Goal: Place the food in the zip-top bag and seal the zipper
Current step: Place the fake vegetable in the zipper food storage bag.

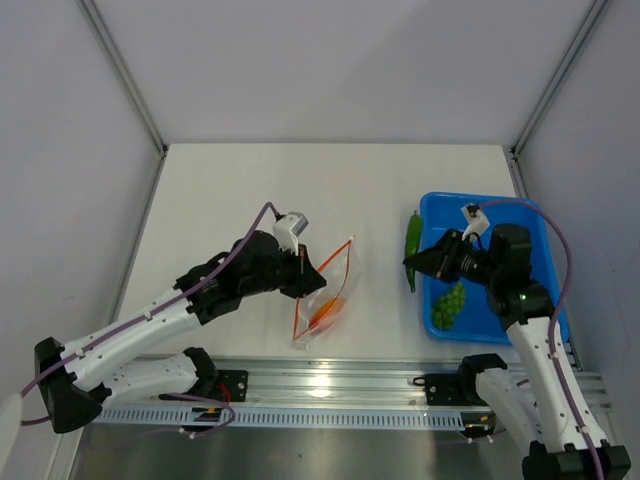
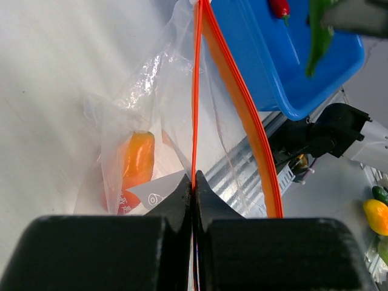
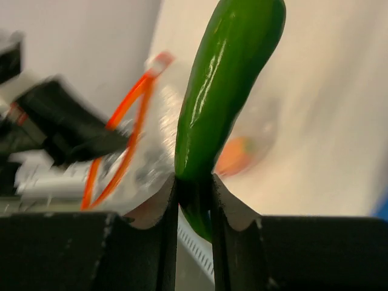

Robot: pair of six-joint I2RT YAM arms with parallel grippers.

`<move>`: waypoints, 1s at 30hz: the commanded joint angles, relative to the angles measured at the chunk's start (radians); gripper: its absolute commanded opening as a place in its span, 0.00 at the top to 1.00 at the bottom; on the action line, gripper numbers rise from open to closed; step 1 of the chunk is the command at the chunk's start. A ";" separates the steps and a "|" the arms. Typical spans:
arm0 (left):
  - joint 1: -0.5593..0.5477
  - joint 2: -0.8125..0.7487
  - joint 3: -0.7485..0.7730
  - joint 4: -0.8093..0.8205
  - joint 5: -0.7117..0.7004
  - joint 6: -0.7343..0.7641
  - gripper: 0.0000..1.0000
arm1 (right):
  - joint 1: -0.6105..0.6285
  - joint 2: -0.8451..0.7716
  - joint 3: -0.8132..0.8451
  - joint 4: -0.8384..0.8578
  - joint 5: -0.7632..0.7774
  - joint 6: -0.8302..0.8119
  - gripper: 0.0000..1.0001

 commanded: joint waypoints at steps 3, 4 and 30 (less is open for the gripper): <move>-0.001 0.039 0.067 0.006 0.004 0.023 0.99 | 0.255 -0.123 -0.087 0.251 -0.211 0.340 1.00; -0.001 0.044 0.070 0.009 0.006 0.023 1.00 | 0.301 -0.136 -0.090 0.263 -0.193 0.368 1.00; -0.021 -0.089 0.014 -0.001 -0.119 0.031 0.99 | 0.961 -0.111 -0.222 0.657 0.520 1.077 1.00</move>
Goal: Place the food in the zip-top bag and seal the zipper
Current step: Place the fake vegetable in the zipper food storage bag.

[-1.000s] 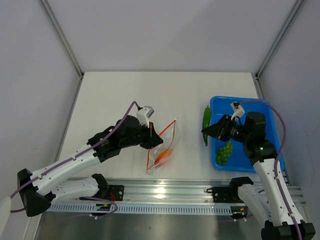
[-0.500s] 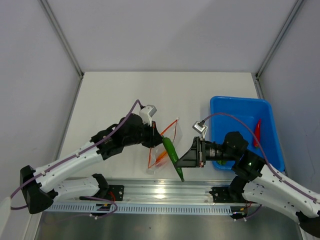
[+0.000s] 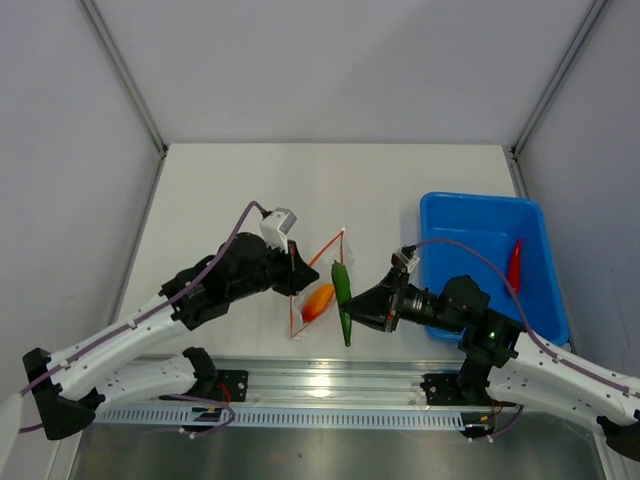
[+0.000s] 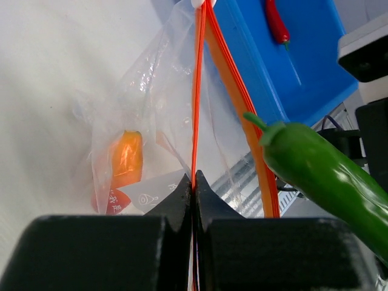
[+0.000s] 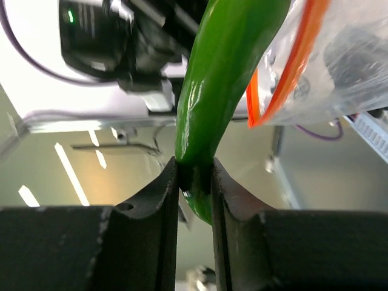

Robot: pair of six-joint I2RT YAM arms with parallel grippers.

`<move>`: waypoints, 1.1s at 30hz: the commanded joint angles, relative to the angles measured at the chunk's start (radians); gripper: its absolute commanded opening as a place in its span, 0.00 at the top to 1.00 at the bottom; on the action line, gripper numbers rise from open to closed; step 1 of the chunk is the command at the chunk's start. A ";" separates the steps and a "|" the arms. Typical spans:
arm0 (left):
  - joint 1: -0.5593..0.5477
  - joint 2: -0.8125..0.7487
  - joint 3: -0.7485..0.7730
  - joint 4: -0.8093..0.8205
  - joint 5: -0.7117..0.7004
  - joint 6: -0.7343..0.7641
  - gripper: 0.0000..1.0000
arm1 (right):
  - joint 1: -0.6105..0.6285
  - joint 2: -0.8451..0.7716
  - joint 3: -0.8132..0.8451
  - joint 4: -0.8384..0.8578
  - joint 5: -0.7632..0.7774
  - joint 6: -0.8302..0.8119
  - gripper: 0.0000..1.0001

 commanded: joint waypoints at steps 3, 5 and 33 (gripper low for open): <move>-0.010 -0.050 -0.025 0.041 -0.035 0.009 0.99 | -0.003 0.077 -0.013 0.177 0.126 0.152 1.00; -0.010 -0.065 -0.022 0.041 -0.042 0.007 0.99 | -0.003 0.147 0.004 0.204 0.118 0.167 1.00; -0.010 -0.139 -0.069 0.055 -0.048 -0.013 0.99 | -0.023 0.244 0.098 0.115 0.324 0.150 0.80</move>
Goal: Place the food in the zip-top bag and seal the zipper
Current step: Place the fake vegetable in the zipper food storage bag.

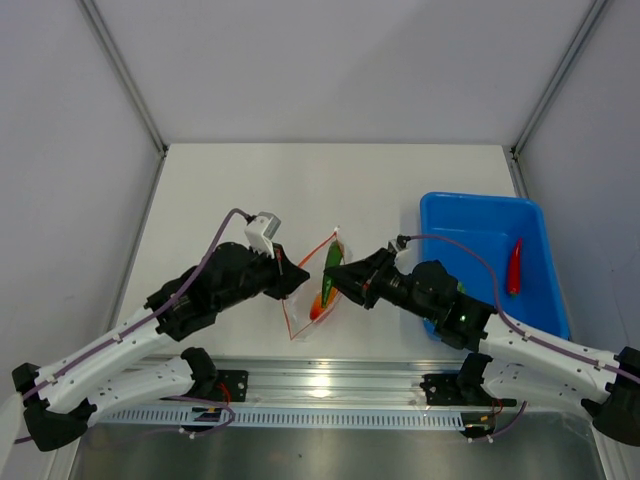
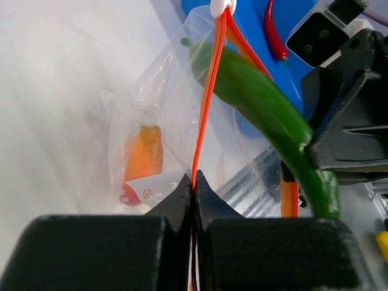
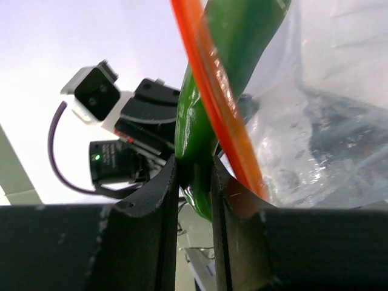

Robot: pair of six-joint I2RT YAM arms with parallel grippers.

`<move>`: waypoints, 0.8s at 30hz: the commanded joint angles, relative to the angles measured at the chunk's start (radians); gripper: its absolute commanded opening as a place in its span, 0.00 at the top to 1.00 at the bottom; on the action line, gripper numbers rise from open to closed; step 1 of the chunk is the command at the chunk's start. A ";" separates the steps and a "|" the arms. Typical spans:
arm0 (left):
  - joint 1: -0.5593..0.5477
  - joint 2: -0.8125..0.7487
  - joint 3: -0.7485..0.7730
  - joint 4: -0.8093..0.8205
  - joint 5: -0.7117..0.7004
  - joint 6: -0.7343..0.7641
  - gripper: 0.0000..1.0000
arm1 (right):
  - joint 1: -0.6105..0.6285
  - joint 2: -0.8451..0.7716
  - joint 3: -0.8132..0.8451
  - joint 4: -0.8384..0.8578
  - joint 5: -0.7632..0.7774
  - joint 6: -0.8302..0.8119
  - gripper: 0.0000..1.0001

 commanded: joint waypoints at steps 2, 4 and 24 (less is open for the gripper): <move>-0.007 -0.014 -0.004 0.047 0.023 -0.015 0.99 | -0.005 0.041 0.064 -0.022 0.044 -0.043 0.78; -0.007 -0.014 -0.005 0.045 0.025 -0.017 0.99 | -0.003 0.058 0.087 -0.048 0.050 -0.069 0.78; -0.007 -0.029 0.013 -0.012 0.013 -0.034 1.00 | 0.004 0.141 0.211 -0.183 0.064 -0.249 0.18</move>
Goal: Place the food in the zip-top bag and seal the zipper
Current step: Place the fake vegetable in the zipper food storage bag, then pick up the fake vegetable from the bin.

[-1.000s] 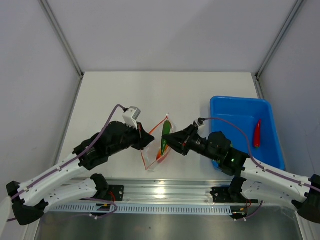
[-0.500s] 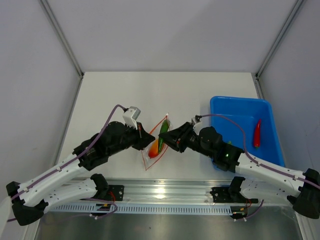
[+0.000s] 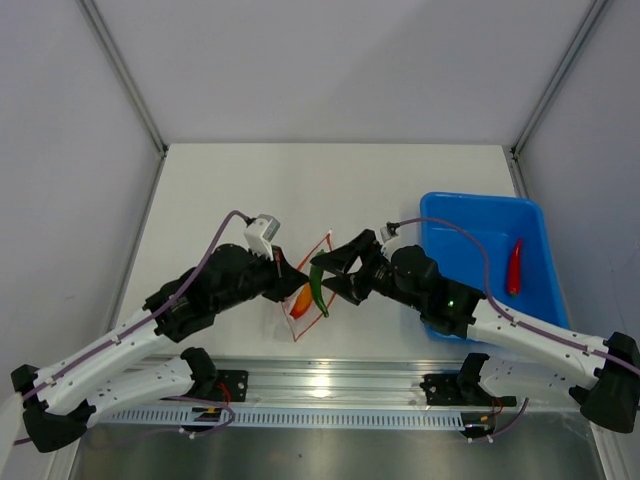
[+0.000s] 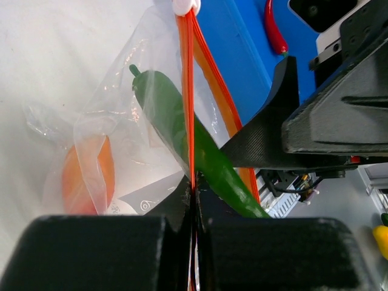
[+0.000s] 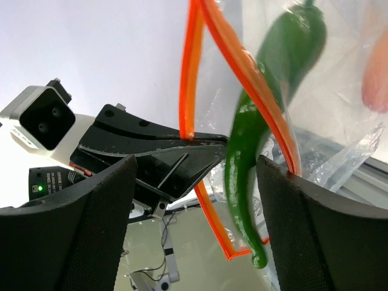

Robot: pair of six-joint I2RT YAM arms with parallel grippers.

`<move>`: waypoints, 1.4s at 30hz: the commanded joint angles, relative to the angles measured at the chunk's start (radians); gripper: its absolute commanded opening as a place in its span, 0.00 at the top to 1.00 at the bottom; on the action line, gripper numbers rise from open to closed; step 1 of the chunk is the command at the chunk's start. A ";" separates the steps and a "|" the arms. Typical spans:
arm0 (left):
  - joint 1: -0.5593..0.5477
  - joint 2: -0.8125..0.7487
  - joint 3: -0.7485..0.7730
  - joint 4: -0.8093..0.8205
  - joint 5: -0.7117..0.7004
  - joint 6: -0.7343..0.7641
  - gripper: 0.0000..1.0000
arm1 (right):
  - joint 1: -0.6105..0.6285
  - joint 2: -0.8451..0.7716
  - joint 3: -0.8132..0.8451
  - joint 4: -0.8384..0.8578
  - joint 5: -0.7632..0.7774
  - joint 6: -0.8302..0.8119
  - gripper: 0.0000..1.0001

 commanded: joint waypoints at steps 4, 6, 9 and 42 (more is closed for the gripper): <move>-0.007 -0.019 0.021 -0.007 -0.004 -0.025 0.99 | 0.011 -0.014 0.058 -0.060 0.034 -0.058 0.17; -0.007 -0.019 0.021 -0.012 -0.005 -0.026 0.99 | 0.012 -0.020 0.050 -0.065 0.035 -0.058 0.17; -0.007 -0.020 0.024 -0.013 -0.005 -0.029 1.00 | 0.015 -0.026 0.047 -0.077 0.037 -0.067 0.17; -0.007 0.035 0.024 -0.023 -0.039 0.052 0.99 | -0.725 -0.082 0.489 -1.006 0.384 -0.954 0.26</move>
